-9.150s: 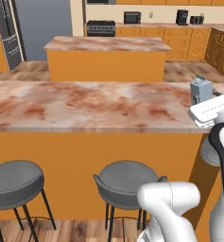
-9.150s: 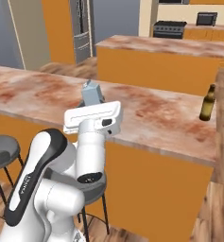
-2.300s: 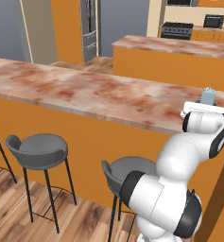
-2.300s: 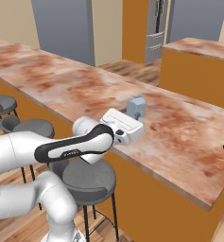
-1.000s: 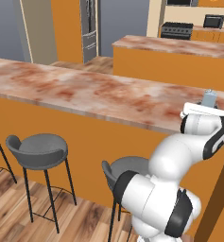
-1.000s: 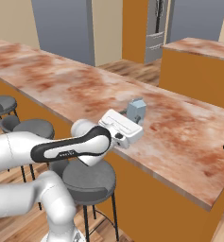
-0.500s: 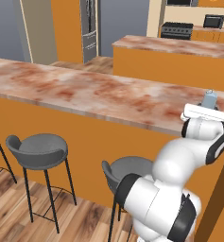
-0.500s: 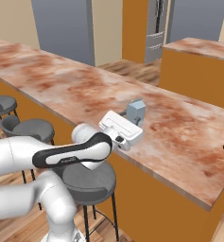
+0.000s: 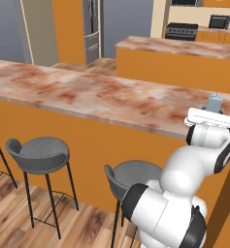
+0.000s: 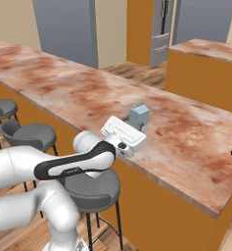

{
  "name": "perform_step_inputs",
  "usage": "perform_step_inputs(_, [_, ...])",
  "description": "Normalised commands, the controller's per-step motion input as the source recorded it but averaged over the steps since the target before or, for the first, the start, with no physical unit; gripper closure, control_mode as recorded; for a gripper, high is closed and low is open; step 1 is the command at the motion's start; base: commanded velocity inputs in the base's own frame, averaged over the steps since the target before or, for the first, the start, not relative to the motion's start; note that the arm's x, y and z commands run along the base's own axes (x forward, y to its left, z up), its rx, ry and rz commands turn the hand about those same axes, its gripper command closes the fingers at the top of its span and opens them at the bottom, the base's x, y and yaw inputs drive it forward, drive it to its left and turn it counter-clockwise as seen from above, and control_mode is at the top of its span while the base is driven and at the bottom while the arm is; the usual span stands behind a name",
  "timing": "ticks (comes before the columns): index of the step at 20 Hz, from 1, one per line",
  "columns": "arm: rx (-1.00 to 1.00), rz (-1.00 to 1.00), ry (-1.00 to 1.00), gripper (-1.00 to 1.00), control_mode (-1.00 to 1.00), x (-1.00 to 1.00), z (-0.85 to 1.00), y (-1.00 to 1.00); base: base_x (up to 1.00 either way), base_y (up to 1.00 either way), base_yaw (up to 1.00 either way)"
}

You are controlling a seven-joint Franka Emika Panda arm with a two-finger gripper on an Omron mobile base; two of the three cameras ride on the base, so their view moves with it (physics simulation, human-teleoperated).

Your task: Move the drinks to the dining counter.

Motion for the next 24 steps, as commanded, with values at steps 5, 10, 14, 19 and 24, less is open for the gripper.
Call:
perform_step_inputs(5, [0.0,0.0,0.0,1.0,-1.0,0.0,-0.59,0.21,0.0,0.0,0.0])
perform_step_inputs(10, [0.0,-0.03,0.0,1.0,-1.0,-0.03,-0.66,0.27,0.0,0.0,0.0])
perform_step_inputs(14, [0.0,-0.03,0.0,1.0,-1.0,0.0,-0.49,0.14,0.0,0.0,0.0])
perform_step_inputs(19, [0.0,-0.02,0.0,-1.0,-1.0,0.0,-0.37,0.07,0.0,0.0,0.0])
perform_step_inputs(24, [0.0,0.0,0.0,-1.0,-1.0,0.0,-0.04,0.0,0.0,0.0,0.0])
